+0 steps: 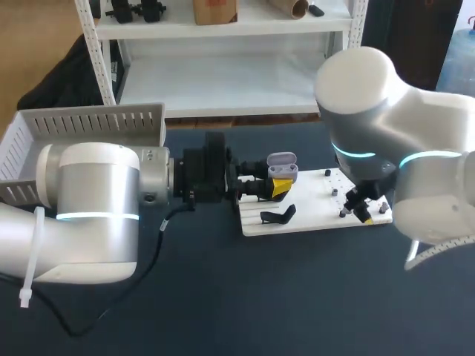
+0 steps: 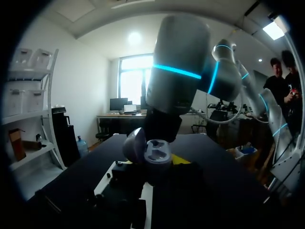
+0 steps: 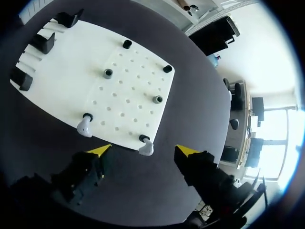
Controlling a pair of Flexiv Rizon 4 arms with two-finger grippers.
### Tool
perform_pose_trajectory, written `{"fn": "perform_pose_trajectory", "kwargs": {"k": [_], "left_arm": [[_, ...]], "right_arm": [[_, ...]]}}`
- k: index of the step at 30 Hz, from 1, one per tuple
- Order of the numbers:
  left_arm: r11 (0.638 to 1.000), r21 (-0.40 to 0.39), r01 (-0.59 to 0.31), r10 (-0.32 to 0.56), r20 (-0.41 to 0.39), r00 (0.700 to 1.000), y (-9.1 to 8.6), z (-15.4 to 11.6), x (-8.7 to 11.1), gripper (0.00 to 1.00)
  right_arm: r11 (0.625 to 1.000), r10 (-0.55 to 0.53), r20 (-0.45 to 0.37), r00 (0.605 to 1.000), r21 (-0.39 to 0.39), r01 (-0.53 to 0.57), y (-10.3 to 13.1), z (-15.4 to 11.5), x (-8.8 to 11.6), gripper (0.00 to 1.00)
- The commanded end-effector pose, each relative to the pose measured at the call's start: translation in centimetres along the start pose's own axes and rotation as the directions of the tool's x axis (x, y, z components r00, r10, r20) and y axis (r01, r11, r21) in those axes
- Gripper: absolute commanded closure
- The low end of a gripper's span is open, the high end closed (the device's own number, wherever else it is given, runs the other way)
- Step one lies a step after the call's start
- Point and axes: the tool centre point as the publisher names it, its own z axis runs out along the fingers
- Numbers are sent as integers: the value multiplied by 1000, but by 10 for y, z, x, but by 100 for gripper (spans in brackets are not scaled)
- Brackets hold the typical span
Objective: Pick up each earbud case from the left stands, insert the matching earbuds, close the lid, and place the case in the box.
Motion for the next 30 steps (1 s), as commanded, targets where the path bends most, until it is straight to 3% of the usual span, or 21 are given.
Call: {"fn": "perform_pose_trajectory", "kwargs": {"k": [1,4,8,9,10,14,30], "left_arm": [[1000,-2,-2,2,5,1000,0,0,1,100],[1000,-2,-2,2,5,1000,0,0,1,100],[1000,-2,-2,2,5,1000,0,0,1,100],[1000,-2,-2,2,5,1000,0,0,1,100],[1000,-2,-2,2,5,1000,0,0,1,100],[1000,-2,-2,2,5,1000,0,0,1,100],[1000,-2,-2,2,5,1000,0,0,1,100]], "right_arm": [[1000,15,0,1000,-7,-15,-1,3,0,12],[999,28,8,1000,-20,-28,-1,4,0,15],[999,29,5,1000,-23,-29,-3,7,3,29],[999,28,5,1000,-23,-28,-4,7,3,36],[999,27,4,1000,-24,-27,-4,7,3,50],[999,26,2,1000,-26,-26,-6,11,6,55],[998,50,-10,999,-30,-50,-2,19,6,59]]}}
